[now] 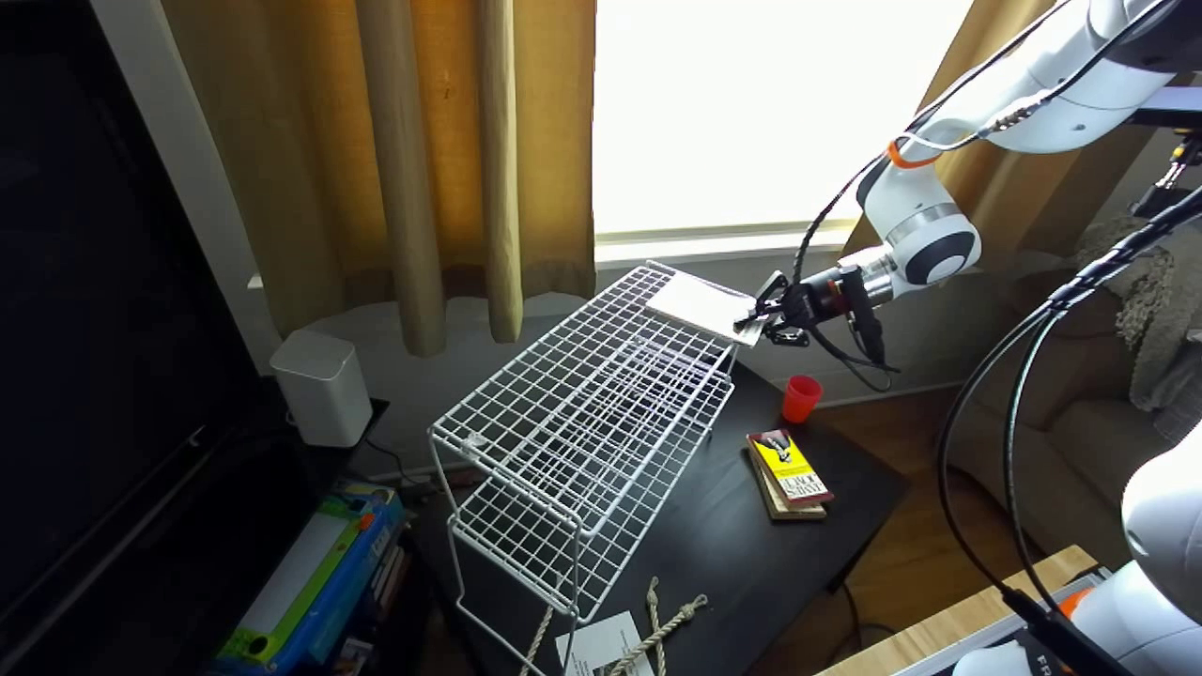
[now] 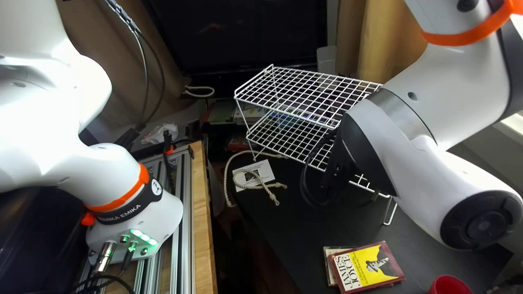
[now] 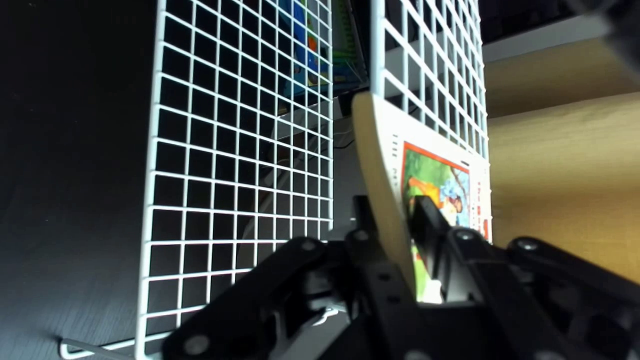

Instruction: Put the book on the lower shelf

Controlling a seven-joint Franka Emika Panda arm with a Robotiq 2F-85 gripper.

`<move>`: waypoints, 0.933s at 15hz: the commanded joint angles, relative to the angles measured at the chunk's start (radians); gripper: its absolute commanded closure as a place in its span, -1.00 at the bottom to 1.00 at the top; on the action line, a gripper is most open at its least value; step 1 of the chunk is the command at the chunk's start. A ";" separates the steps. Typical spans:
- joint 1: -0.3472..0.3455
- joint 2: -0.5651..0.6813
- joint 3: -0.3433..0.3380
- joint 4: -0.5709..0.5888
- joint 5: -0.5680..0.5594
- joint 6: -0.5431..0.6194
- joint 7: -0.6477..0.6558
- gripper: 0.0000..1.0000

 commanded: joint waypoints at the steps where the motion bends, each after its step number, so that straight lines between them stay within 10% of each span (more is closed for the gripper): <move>1: -0.019 -0.005 -0.033 -0.010 -0.003 -0.065 -0.006 0.87; 7: -0.014 -0.033 -0.087 -0.040 -0.032 -0.073 0.037 0.87; 9: -0.012 -0.023 -0.091 -0.031 -0.031 -0.074 0.043 0.01; 10: -0.010 -0.020 -0.093 -0.028 -0.036 -0.075 0.049 0.02; 11: -0.009 -0.019 -0.093 -0.027 -0.036 -0.077 0.054 0.69; 14: -0.006 -0.030 -0.103 -0.032 -0.052 -0.071 0.096 0.94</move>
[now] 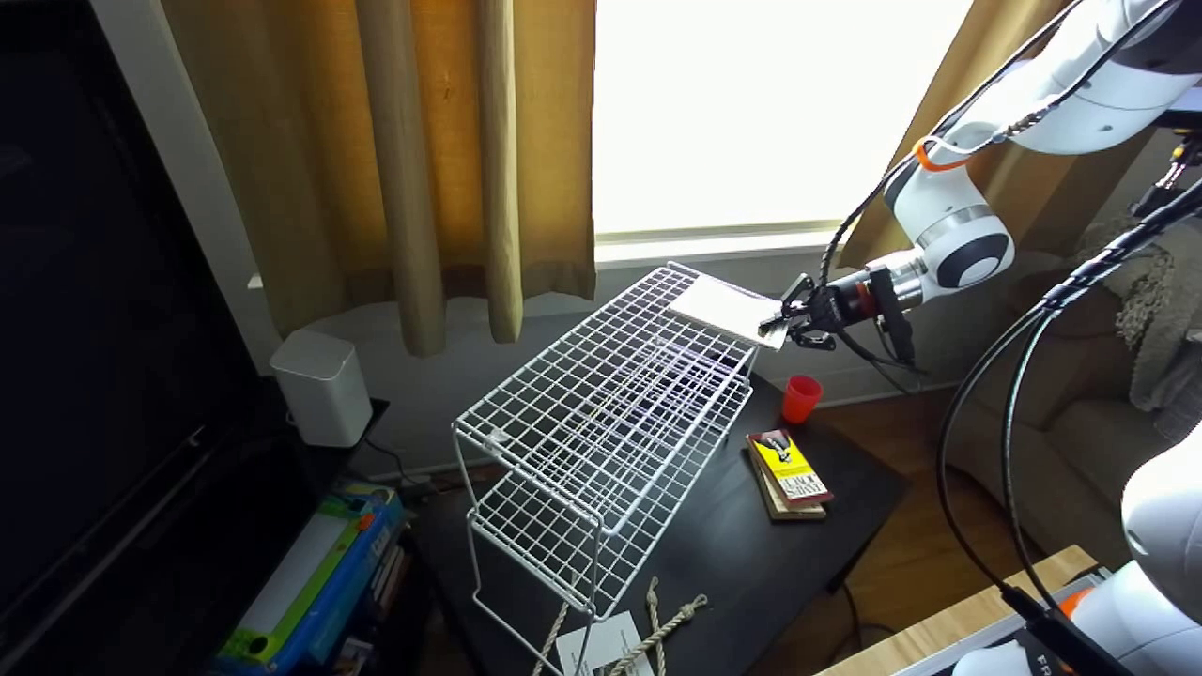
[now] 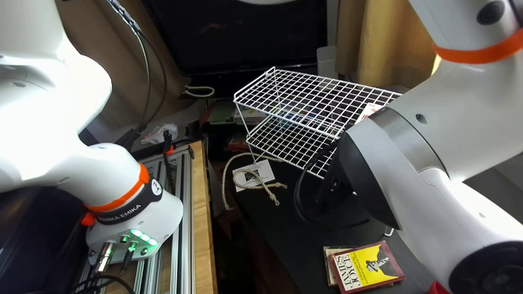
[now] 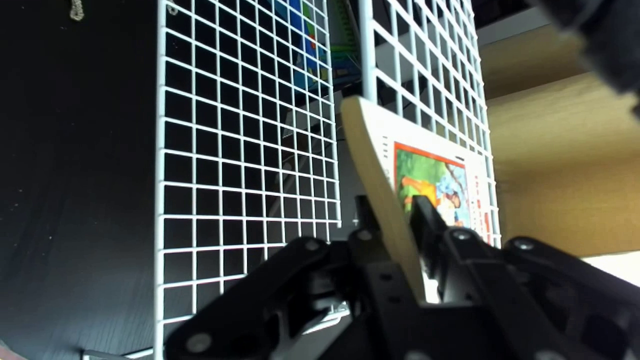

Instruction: Put the book on the lower shelf

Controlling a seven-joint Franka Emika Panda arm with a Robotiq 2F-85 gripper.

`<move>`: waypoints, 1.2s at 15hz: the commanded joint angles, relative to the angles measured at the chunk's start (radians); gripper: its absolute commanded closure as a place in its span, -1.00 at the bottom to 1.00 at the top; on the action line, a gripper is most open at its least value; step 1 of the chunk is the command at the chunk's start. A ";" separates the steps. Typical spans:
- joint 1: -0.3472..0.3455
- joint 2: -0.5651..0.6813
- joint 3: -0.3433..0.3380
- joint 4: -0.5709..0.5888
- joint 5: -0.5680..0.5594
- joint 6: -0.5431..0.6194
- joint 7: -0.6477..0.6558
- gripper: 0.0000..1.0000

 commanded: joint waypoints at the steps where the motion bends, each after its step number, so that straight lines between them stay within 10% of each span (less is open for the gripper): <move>1: -0.005 -0.027 -0.017 -0.018 -0.036 -0.008 0.067 0.81; 4: -0.004 -0.040 -0.025 -0.021 -0.056 -0.009 0.114 0.17; 5: -0.005 -0.041 -0.025 -0.021 -0.065 -0.011 0.129 0.18; 6: -0.006 -0.042 -0.025 -0.021 -0.077 -0.014 0.140 0.74; 9: -0.020 -0.044 -0.026 -0.019 -0.113 -0.037 0.123 0.94; 18: -0.094 -0.046 -0.046 -0.033 -0.252 -0.182 -0.175 0.94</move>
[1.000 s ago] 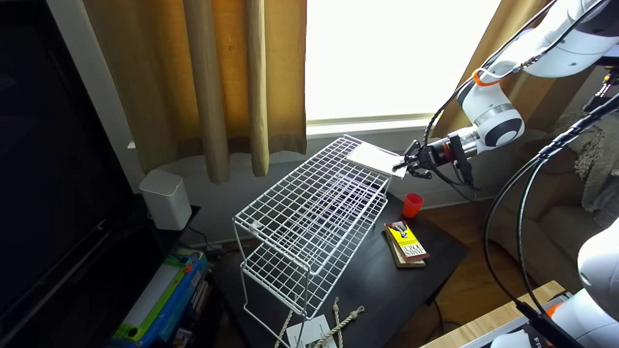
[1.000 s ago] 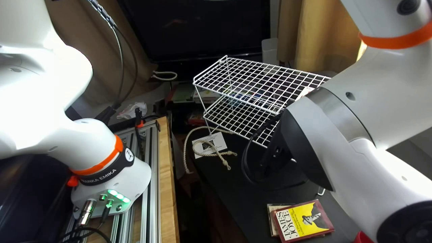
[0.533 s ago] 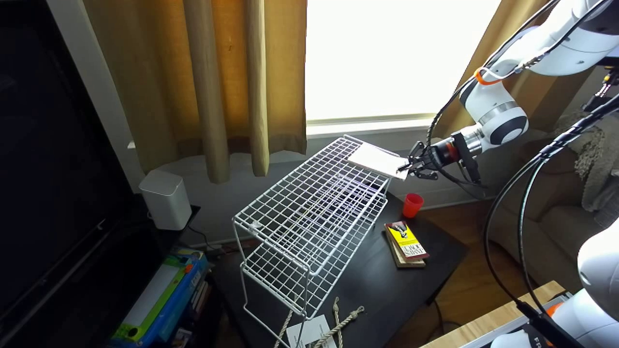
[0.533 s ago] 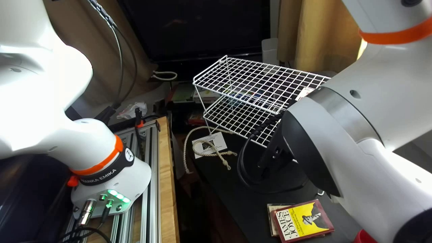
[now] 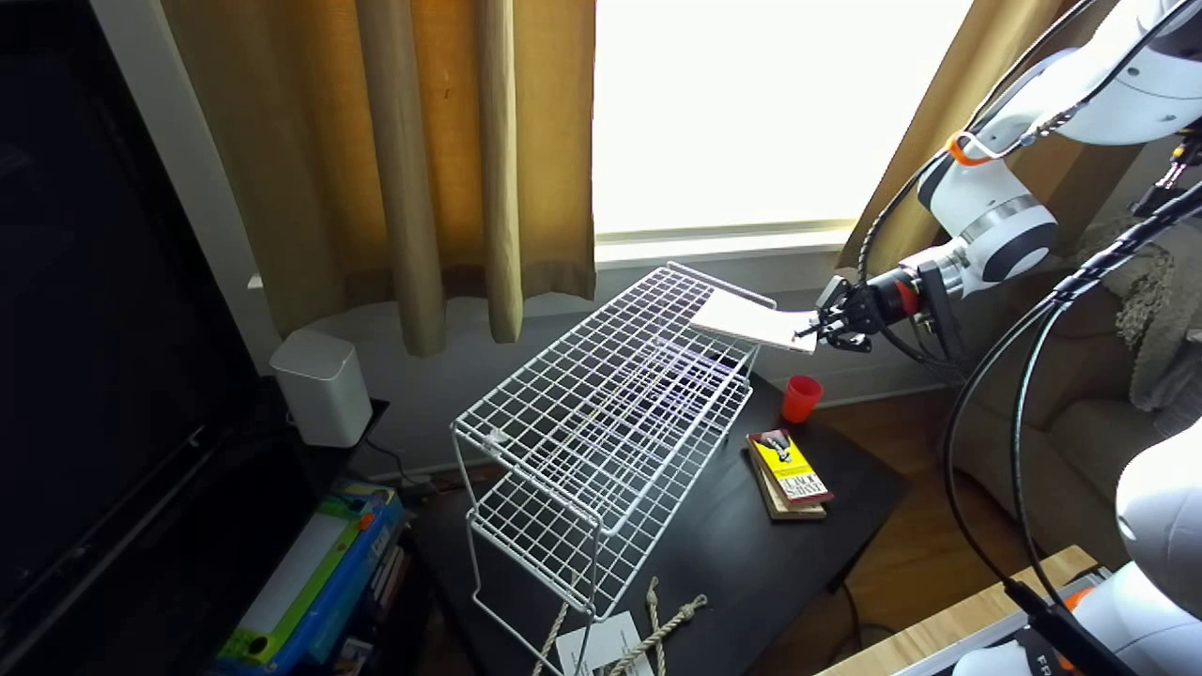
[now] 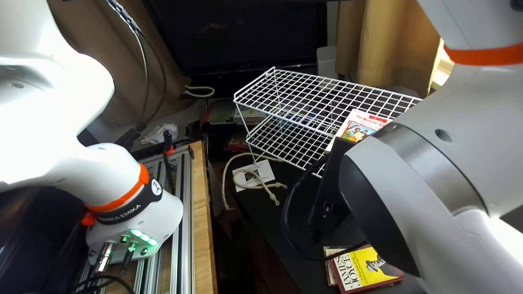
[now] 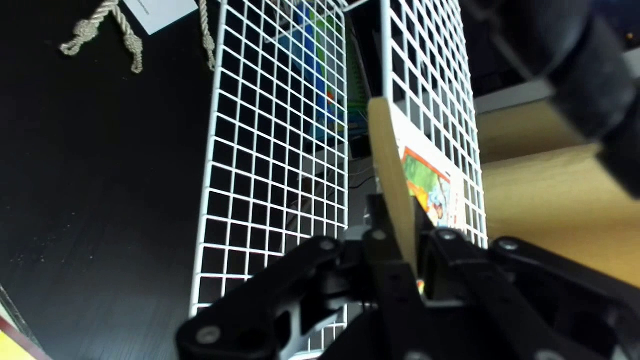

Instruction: Put the book on the lower shelf

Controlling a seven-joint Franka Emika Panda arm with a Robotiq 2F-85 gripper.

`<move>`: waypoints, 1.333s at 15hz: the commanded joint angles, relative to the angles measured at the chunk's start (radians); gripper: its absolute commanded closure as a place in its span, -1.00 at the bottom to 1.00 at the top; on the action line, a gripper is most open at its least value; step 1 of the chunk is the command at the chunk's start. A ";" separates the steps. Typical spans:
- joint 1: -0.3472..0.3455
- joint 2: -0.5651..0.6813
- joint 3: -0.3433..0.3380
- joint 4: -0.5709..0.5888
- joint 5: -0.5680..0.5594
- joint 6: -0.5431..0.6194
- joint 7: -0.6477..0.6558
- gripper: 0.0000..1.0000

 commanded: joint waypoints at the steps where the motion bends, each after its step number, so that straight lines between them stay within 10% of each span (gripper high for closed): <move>1: -0.035 -0.008 -0.012 -0.032 -0.104 -0.049 -0.171 0.94; 10: -0.084 0.009 -0.005 -0.033 -0.334 -0.186 -0.556 0.94; 20: -0.099 0.044 -0.016 -0.026 -0.462 -0.190 -0.469 0.94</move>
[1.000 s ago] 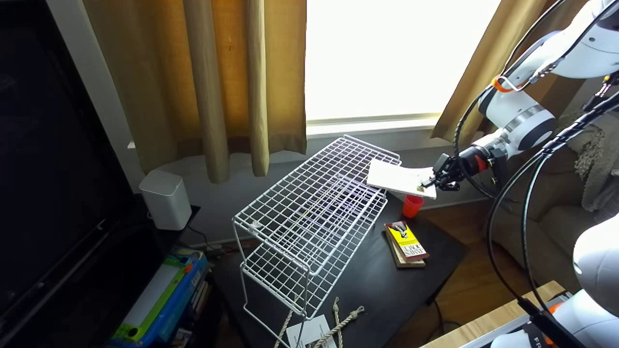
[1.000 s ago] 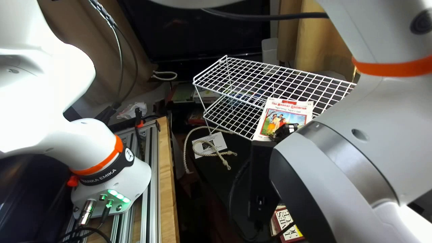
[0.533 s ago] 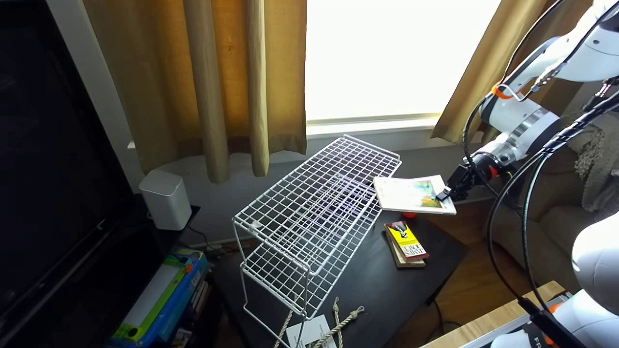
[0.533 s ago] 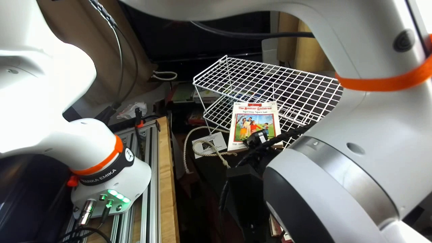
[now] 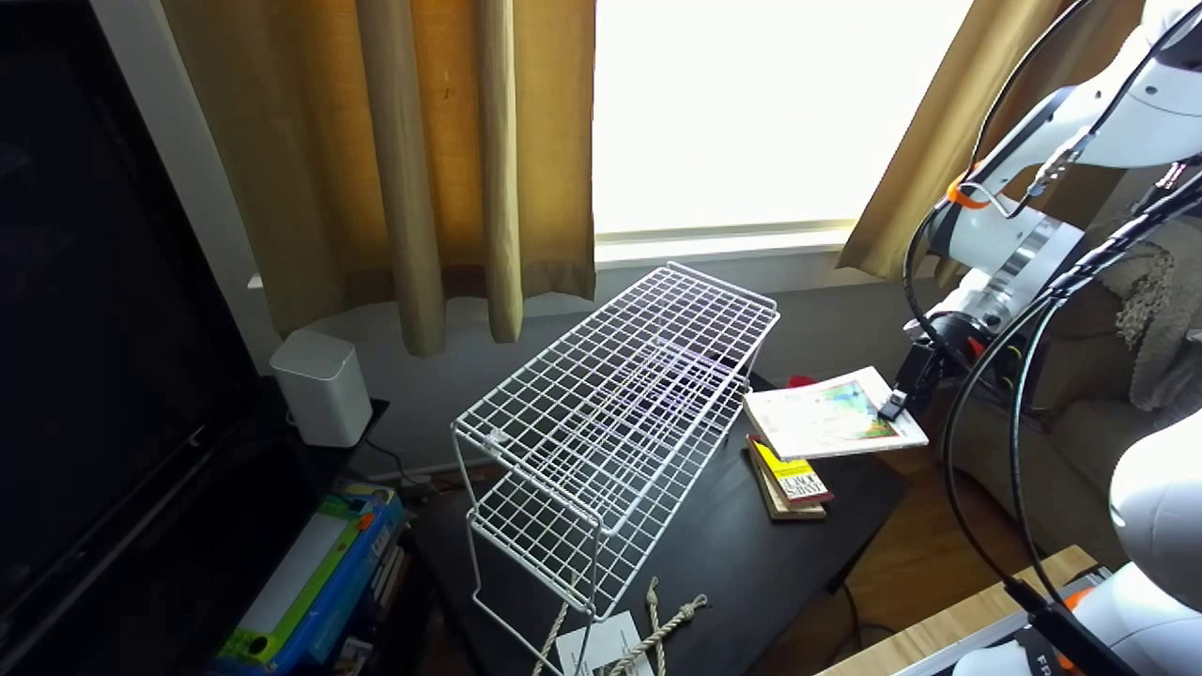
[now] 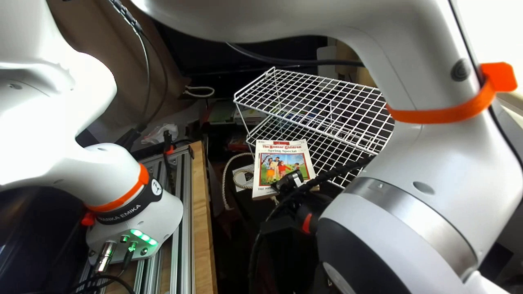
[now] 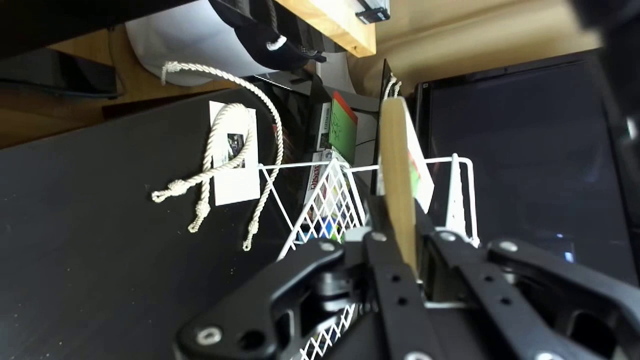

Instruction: Put the book on the lower shelf

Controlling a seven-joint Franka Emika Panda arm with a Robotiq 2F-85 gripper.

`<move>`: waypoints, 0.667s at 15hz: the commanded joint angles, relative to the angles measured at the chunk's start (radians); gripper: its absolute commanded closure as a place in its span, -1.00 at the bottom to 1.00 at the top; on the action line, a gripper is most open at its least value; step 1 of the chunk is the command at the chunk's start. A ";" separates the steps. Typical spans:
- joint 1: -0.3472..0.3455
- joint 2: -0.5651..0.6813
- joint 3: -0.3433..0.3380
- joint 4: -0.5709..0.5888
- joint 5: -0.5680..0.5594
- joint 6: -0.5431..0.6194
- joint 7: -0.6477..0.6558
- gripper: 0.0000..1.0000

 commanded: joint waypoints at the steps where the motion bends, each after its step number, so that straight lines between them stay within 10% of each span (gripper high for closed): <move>1: -0.037 0.024 -0.001 0.011 0.063 0.027 0.078 0.94; 10: -0.009 0.127 0.025 0.061 0.454 0.221 0.344 0.94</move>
